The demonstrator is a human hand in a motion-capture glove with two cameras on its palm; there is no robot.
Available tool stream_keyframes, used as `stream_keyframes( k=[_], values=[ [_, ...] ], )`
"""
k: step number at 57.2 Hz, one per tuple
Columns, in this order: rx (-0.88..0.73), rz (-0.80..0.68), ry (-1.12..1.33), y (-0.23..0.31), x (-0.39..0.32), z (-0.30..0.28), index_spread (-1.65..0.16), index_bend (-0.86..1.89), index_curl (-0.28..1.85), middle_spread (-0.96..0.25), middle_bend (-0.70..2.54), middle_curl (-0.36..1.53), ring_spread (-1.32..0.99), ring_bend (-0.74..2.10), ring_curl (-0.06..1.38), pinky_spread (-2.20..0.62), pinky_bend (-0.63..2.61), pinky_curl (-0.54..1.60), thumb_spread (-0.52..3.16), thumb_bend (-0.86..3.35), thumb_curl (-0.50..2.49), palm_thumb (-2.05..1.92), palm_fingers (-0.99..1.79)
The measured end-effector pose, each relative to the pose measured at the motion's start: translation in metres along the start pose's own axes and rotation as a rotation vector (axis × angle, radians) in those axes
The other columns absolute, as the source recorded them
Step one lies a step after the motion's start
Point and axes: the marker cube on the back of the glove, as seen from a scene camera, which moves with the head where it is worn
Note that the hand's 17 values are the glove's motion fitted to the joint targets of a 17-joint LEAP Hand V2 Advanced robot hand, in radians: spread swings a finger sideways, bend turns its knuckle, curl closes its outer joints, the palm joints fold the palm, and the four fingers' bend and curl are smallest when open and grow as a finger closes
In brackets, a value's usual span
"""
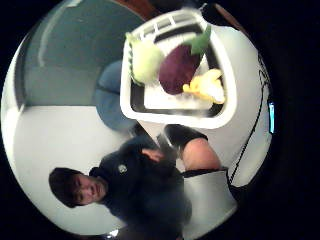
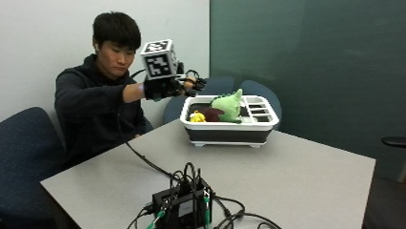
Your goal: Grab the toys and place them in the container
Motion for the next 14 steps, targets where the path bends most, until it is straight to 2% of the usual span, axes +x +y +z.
stream_keyframes(
  k=[6, 14],
  values=[
    [0.216, -0.190, 0.113, 0.038, 0.012, 0.005, -0.28, 0.36, 0.54, -0.07, 0.19, 0.36, -0.10, 0.21, 0.18, -0.01, 0.46, 0.39, 1.24, -0.01, 0.46, 0.25, 0.01],
    [0.228, -0.203, 0.129, 0.040, 0.013, 0.006, -0.28, 0.40, 0.54, -0.06, 0.20, 0.37, -0.12, 0.23, 0.19, -0.01, 0.41, 0.37, 1.36, 0.02, 0.43, 0.31, 0.14]
  ],
)
